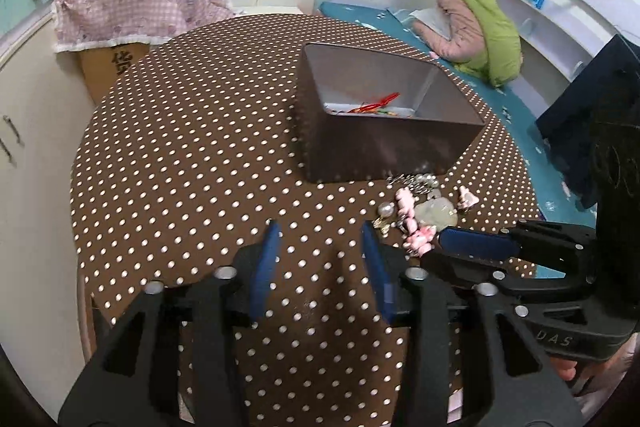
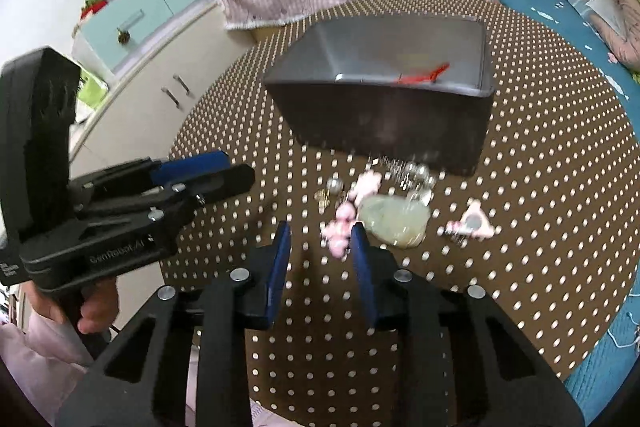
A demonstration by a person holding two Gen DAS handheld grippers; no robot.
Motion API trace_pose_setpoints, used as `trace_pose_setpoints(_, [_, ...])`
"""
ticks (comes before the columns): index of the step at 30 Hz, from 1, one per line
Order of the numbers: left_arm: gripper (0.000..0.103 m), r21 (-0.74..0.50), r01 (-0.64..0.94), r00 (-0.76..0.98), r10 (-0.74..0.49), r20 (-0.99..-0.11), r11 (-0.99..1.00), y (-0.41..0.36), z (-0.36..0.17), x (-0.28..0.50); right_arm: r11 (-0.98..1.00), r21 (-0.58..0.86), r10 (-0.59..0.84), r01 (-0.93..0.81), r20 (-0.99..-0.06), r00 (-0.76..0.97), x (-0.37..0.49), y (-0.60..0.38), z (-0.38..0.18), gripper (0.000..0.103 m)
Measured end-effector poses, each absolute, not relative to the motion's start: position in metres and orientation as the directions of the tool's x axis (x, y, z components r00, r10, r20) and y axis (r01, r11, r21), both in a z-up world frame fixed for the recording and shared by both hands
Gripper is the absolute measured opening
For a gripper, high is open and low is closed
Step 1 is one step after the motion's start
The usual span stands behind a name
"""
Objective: Organize jewelry
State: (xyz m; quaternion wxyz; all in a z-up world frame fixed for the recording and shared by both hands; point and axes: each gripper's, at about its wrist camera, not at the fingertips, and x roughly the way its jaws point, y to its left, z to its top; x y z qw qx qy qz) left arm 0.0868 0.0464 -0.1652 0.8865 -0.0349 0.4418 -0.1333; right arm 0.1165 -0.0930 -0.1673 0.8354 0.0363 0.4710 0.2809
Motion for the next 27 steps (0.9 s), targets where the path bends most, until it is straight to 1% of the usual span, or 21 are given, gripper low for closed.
trace_pose_setpoints(1, [0.060, -0.174, 0.202, 0.578, -0.261, -0.774, 0.964, 0.046, -0.166, 0.085, 0.848, 0.306, 0.485, -0.432, -0.776, 0.402, 0.115, -0.091, -0.169, 0.029])
trace_pose_setpoints(4, [0.063, -0.148, 0.207, 0.600, -0.245, -0.762, 0.967, 0.044, -0.164, 0.081, 0.868, 0.259, 0.442, -0.425, -0.791, 0.422, 0.114, -0.086, -0.173, 0.025])
trace_pose_setpoints(5, [0.064, -0.146, 0.211, 0.600, -0.246, -0.761, 0.966, 0.042, -0.162, 0.081, 0.870, 0.244, 0.433, -0.428, -0.793, 0.428, 0.114, -0.084, -0.174, 0.022])
trace_pose_setpoints(6, [0.067, -0.143, 0.211, 0.597, -0.243, -0.764, 0.967, 0.041, -0.163, 0.080, 0.873, 0.230, 0.425, -0.430, -0.792, 0.438, 0.114, -0.082, -0.175, 0.018])
trace_pose_setpoints(7, [0.071, -0.143, 0.209, 0.593, -0.242, -0.768, 0.967, 0.040, -0.163, 0.079, 0.876, 0.214, 0.416, -0.433, -0.790, 0.451, 0.113, -0.080, -0.176, 0.017])
trace_pose_setpoints(9, [0.071, -0.133, 0.207, 0.589, -0.232, -0.774, 0.969, 0.037, -0.164, 0.081, 0.877, 0.185, 0.401, -0.443, -0.790, 0.463, 0.113, -0.076, -0.177, 0.012])
trace_pose_setpoints(16, [0.071, -0.138, 0.226, 0.593, -0.249, -0.766, 0.964, 0.030, -0.164, 0.086, 0.874, 0.236, 0.430, -0.426, -0.785, 0.447, 0.116, -0.084, -0.175, 0.012])
trace_pose_setpoints(20, [0.071, -0.136, 0.229, 0.594, -0.249, -0.765, 0.964, 0.027, -0.165, 0.095, 0.869, 0.285, 0.465, -0.405, -0.753, 0.466, 0.113, -0.101, -0.163, 0.012])
trace_pose_setpoints(27, [0.070, -0.107, 0.259, 0.585, -0.244, -0.774, 0.960, 0.014, -0.172, 0.112, 0.879, 0.337, 0.473, -0.338, -0.709, 0.523, 0.120, -0.135, -0.144, 0.012])
